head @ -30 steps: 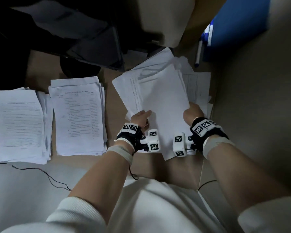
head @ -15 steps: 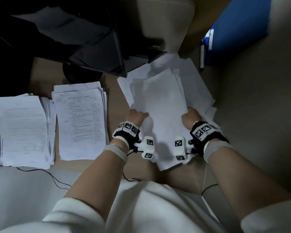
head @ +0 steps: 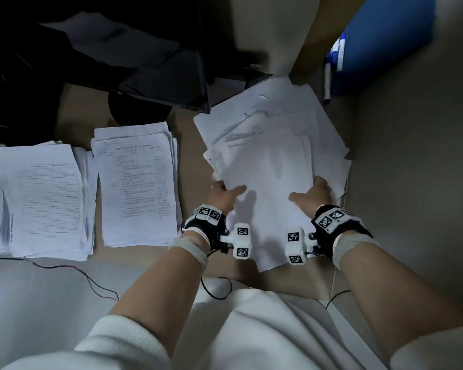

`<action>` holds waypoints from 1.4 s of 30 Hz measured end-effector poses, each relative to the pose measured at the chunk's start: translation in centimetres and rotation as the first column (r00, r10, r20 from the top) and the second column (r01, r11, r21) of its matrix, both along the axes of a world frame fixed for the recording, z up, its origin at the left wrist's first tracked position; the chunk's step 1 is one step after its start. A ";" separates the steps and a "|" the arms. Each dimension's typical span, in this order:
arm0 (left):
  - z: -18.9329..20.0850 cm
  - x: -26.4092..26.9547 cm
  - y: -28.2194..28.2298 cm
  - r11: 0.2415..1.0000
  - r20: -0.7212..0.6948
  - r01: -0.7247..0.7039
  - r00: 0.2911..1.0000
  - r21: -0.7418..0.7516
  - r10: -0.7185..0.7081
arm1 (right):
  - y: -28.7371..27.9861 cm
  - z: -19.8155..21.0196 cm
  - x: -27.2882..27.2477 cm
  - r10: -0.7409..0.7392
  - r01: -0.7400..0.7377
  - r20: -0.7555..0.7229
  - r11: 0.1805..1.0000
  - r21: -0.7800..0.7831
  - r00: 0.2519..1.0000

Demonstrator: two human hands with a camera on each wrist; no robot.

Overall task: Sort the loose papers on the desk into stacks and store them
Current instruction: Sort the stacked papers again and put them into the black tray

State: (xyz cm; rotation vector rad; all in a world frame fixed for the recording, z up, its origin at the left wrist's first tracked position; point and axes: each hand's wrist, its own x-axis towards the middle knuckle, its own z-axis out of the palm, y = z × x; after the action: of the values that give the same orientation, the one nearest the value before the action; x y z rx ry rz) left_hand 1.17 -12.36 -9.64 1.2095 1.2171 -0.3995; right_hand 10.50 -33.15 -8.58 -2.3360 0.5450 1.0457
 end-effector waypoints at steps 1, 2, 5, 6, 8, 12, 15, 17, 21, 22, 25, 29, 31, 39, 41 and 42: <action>0.3 -0.3 -0.4 0.999 0.011 0.030 0.999 0.025 -0.031 | 0.0 -0.5 0.0 -0.018 0.018 -0.015 1.000 0.016 1.000; 0.1 -0.4 -0.6 0.994 0.005 0.071 0.997 0.080 -0.071 | 0.0 -0.3 0.0 -0.030 0.031 -0.045 0.999 0.033 0.999; 0.3 0.0 -1.0 0.959 0.004 0.183 0.982 0.218 -0.188 | 0.5 -0.5 -0.8 0.033 -0.019 -0.142 0.995 0.100 0.989; 0.5 0.2 -1.0 0.954 0.010 0.185 0.981 0.237 -0.193 | 0.9 -0.3 -1.4 0.111 -0.094 -0.178 0.990 0.101 0.978; 0.7 0.4 -0.7 0.953 0.040 0.128 0.989 0.273 -0.145 | 0.7 -2.4 -2.4 0.215 -0.198 -0.222 0.976 0.095 0.951; 1.1 -0.5 0.6 0.931 0.020 0.138 0.988 0.336 -0.154 | 1.5 -0.9 -3.6 0.248 -0.247 -0.061 0.968 0.036 0.967; 1.1 -1.1 1.7 0.889 -0.020 0.243 0.967 0.387 -0.256 | 1.4 0.1 -3.0 0.119 -0.115 0.194 0.993 -0.029 0.974; 1.3 -0.8 2.1 0.859 -0.022 0.317 0.941 0.401 -0.337 | 1.4 -0.1 -2.3 -0.079 0.064 0.180 0.994 0.089 0.981; 1.3 0.3 1.7 0.866 -0.032 0.394 0.914 0.308 -0.405 | 1.5 0.0 -1.8 -0.154 0.154 -0.016 0.965 0.214 0.988; 1.1 0.3 1.5 0.892 -0.038 0.359 0.931 0.274 -0.363 | 1.6 0.0 -2.0 -0.131 0.142 -0.064 0.965 0.221 0.989; 0.4 -0.5 0.6 0.951 -0.078 0.208 0.978 0.228 -0.196 | 1.6 -0.6 -3.8 0.086 -0.074 -0.173 0.994 0.076 0.981; -0.2 -2.0 -0.3 0.950 -0.158 0.252 0.962 0.184 -0.224 | 2.0 -0.4 -5.2 -0.089 0.094 -0.108 0.995 0.044 0.990; -0.1 -2.0 -0.3 0.934 -0.168 0.301 0.948 0.192 -0.271 | 2.5 0.2 -4.9 -0.175 0.191 -0.120 0.972 0.139 0.977; 1.3 3.2 -0.2 0.905 -0.051 0.306 0.951 0.295 -0.305 | 1.8 0.6 -1.0 -0.050 0.043 0.133 0.998 0.052 0.990; 1.3 4.0 -0.2 0.897 -0.109 0.363 0.932 0.254 -0.347 | 1.5 0.6 0.0 -0.017 0.025 0.135 0.998 -0.054 0.991; 1.0 4.3 -0.2 0.895 -0.126 0.376 0.926 0.239 -0.355 | 1.3 0.6 0.4 -0.023 0.028 0.087 0.998 -0.056 0.996</action>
State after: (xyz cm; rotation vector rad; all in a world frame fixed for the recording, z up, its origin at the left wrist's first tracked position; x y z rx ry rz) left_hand 5.43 -12.59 -8.61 1.6744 1.1313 -0.5844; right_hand 10.87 -31.86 -7.93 -2.4050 0.5774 0.9246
